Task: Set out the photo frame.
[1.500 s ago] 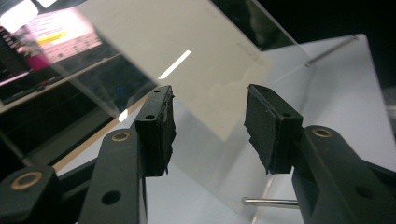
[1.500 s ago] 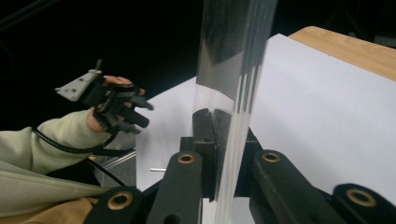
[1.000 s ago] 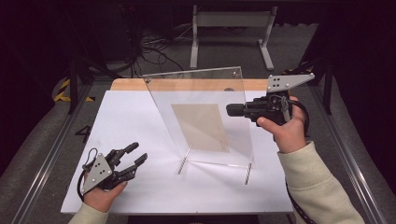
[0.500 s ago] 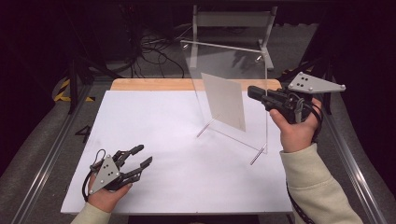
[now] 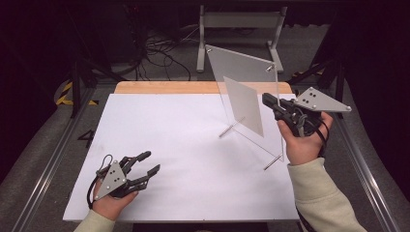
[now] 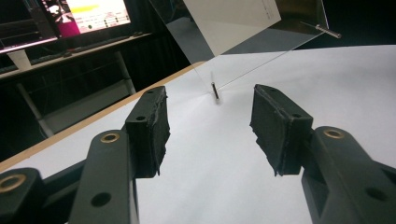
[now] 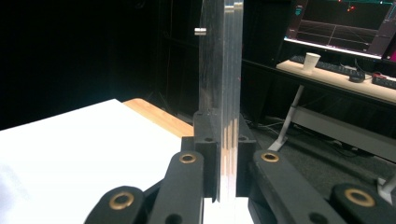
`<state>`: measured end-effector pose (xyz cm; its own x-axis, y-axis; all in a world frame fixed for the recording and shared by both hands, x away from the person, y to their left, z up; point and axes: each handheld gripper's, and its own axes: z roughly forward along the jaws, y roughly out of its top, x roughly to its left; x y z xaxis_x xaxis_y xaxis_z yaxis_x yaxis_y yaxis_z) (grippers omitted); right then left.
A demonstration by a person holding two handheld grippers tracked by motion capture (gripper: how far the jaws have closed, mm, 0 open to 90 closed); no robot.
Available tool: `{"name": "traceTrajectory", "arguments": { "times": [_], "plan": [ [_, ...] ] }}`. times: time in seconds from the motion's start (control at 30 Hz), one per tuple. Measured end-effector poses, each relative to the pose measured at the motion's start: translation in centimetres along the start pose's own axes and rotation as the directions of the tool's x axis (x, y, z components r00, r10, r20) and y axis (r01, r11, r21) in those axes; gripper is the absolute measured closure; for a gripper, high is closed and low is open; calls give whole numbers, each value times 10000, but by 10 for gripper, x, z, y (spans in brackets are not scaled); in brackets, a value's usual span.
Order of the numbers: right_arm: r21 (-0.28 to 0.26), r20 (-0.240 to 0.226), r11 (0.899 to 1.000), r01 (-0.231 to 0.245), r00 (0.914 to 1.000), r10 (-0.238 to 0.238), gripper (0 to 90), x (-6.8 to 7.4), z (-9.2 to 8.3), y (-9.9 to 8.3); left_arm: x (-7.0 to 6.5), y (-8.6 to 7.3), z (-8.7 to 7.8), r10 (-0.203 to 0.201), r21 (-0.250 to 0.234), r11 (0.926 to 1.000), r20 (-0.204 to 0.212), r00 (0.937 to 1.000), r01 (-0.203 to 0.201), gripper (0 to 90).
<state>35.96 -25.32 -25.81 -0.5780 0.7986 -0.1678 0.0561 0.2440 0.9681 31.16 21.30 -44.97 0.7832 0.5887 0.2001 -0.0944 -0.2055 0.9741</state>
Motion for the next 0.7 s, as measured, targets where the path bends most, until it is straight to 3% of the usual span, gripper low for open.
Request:
{"name": "traceTrajectory", "arguments": {
  "times": [0.3, 0.37, 0.7],
  "plan": [
    [1206, -375, 9921, 335, 9989, -292, 839, 13, -19, -3, 1, -2, 3, -96, 48, 9999, 119, 9999, 95, 445],
    [1430, -273, 9889, 415, 9989, -379, 840, 17, -25, -7, 1, -3, 4, -197, 68, 9998, 140, 9997, 196, 445],
    [1618, 132, 9868, 27, 9999, -49, 836, 21, -51, -32, 4, -4, 13, -219, 175, 9996, 217, 9995, 216, 443]
  ]
}}
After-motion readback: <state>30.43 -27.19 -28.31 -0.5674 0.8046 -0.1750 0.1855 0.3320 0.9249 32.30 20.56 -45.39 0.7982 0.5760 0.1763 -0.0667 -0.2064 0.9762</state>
